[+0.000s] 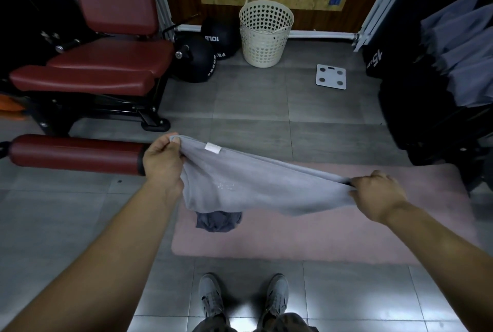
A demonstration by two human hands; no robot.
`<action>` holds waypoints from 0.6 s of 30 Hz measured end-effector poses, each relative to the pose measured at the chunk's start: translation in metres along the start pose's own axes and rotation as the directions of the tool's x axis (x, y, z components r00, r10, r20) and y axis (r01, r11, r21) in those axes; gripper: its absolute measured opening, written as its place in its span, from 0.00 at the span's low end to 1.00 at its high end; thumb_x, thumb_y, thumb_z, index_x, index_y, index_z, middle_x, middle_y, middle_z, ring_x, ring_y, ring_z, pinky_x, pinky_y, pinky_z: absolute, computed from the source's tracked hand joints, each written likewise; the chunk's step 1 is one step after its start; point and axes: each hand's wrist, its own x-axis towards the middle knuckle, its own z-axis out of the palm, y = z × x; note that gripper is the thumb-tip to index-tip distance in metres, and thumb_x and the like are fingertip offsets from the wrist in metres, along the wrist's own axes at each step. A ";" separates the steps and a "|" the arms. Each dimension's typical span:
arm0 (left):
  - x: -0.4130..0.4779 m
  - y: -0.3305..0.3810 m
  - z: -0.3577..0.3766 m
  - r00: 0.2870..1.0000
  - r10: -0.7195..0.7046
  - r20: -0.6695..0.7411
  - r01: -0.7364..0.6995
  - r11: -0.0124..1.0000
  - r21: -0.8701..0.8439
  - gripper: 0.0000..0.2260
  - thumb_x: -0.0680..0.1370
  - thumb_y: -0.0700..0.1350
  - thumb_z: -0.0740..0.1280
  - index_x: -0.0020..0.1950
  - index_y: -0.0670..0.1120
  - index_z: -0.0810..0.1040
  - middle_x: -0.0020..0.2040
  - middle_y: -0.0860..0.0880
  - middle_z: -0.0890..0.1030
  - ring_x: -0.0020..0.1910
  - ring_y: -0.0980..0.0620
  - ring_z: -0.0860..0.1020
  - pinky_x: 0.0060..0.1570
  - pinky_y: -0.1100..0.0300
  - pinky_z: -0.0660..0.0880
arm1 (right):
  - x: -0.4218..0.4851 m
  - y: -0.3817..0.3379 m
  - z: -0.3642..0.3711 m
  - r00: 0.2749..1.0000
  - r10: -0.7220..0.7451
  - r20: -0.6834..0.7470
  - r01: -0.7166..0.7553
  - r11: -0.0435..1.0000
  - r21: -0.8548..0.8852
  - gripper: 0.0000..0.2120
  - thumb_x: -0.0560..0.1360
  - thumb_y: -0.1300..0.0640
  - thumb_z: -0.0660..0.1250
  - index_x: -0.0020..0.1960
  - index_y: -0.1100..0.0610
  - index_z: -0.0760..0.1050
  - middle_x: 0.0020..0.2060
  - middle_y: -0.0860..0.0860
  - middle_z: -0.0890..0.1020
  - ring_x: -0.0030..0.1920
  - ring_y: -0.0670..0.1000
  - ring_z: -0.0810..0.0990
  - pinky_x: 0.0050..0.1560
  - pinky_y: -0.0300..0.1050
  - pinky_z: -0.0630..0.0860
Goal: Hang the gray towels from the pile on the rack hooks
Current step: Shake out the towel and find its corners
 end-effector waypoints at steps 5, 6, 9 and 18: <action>-0.001 -0.008 -0.005 0.999 -0.036 -0.040 0.034 0.998 -0.044 0.10 0.82 0.38 0.64 0.43 0.48 0.78 0.41 0.51 0.80 0.37 0.59 0.80 0.43 0.62 0.80 | -0.001 0.001 0.003 0.989 0.085 -0.122 -0.076 0.994 0.075 0.17 0.81 0.42 0.57 0.63 0.47 0.77 0.60 0.49 0.77 0.64 0.56 0.67 0.59 0.47 0.68; -0.002 -0.009 -0.005 0.998 -0.045 -0.052 0.042 0.998 -0.054 0.11 0.83 0.38 0.64 0.43 0.48 0.78 0.40 0.51 0.80 0.36 0.59 0.80 0.41 0.63 0.80 | 0.000 0.001 0.002 0.983 0.112 -0.145 -0.095 0.988 0.122 0.17 0.81 0.42 0.58 0.61 0.49 0.79 0.59 0.51 0.77 0.63 0.57 0.68 0.59 0.48 0.69; -0.003 -0.011 -0.008 0.995 -0.070 -0.069 0.065 0.996 -0.066 0.10 0.83 0.38 0.63 0.44 0.48 0.78 0.41 0.51 0.81 0.35 0.59 0.80 0.37 0.64 0.80 | 0.002 0.002 0.000 0.956 0.183 -0.231 -0.114 0.952 0.283 0.15 0.80 0.46 0.63 0.55 0.55 0.83 0.52 0.57 0.77 0.58 0.62 0.68 0.55 0.51 0.74; 0.007 -0.018 -0.017 0.991 -0.109 -0.082 0.100 0.989 -0.107 0.09 0.83 0.39 0.63 0.46 0.49 0.79 0.43 0.50 0.82 0.38 0.56 0.81 0.39 0.63 0.80 | 0.006 0.008 -0.012 0.955 0.208 -0.210 -0.100 0.896 0.433 0.27 0.74 0.37 0.68 0.39 0.62 0.82 0.45 0.63 0.79 0.52 0.65 0.77 0.52 0.55 0.77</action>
